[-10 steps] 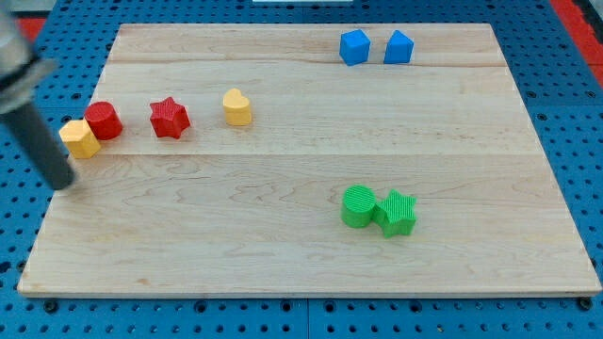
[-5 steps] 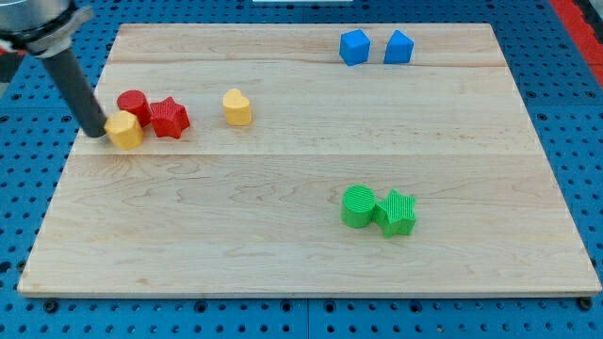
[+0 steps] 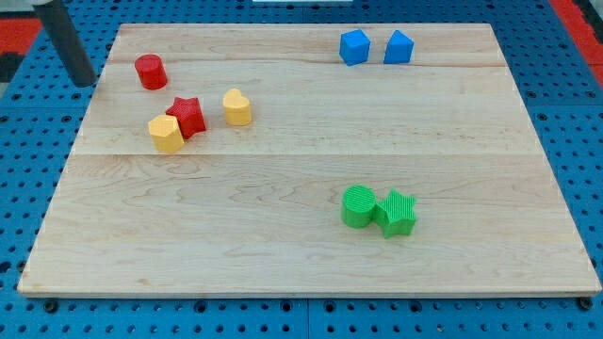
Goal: Put the red blocksyellow blocks together
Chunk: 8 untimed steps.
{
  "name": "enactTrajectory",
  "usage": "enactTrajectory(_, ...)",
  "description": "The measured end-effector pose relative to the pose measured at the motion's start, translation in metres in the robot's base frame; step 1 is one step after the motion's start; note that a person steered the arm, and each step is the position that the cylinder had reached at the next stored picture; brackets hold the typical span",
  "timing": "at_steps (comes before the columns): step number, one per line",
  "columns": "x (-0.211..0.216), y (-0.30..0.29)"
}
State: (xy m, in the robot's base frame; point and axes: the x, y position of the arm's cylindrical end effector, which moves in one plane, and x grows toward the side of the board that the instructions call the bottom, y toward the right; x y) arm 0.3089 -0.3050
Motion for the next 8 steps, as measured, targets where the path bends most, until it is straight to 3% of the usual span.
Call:
enactTrajectory(1,-0.009,0.033)
enactTrajectory(2,-0.015,0.107)
enactTrajectory(3,-0.038,0.11)
enactTrajectory(5,-0.007,0.14)
enactTrajectory(8,0.0,0.254)
